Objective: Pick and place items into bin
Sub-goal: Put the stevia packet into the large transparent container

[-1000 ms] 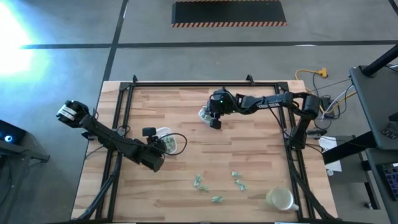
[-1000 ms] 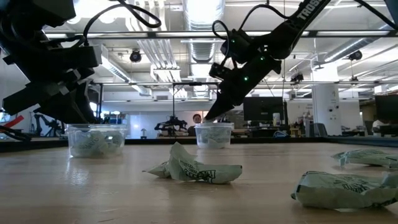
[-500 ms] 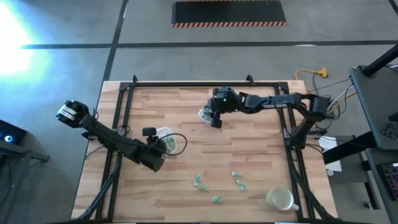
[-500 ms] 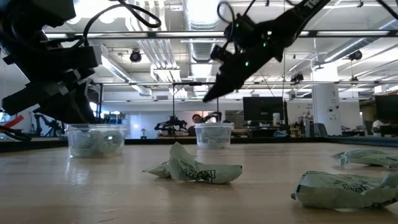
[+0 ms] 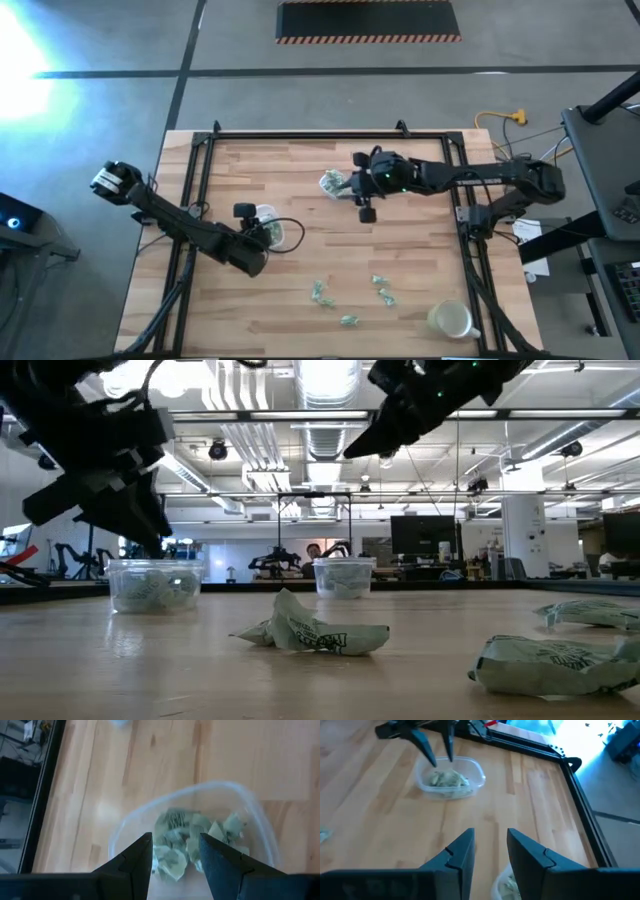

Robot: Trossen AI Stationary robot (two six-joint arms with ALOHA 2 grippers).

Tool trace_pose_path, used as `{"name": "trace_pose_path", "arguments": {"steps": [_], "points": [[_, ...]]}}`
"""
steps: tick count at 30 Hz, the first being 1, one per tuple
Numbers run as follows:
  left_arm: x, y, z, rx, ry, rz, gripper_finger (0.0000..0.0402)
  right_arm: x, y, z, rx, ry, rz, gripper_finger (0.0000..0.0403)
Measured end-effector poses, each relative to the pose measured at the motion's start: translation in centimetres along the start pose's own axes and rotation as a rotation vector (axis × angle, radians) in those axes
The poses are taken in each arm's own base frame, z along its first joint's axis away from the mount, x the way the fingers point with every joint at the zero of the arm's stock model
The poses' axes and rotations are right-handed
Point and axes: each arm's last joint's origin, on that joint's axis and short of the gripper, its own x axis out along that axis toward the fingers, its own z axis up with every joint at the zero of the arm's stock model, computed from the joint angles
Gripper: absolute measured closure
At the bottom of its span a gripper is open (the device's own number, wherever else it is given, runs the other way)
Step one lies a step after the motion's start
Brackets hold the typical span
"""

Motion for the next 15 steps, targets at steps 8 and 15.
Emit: {"name": "trace_pose_path", "arguments": {"steps": [8,15], "points": [[-1.7,0.2,3.2,-0.013,-0.103,-0.041,0.0257,-1.5,1.5,-0.8,0.003,0.071,0.050,0.0310],[-1.9,-1.5,5.7,0.090,-0.356,-0.327,0.0257,-1.4,2.6,-2.2,0.035,0.190,0.104,0.0310]]}}
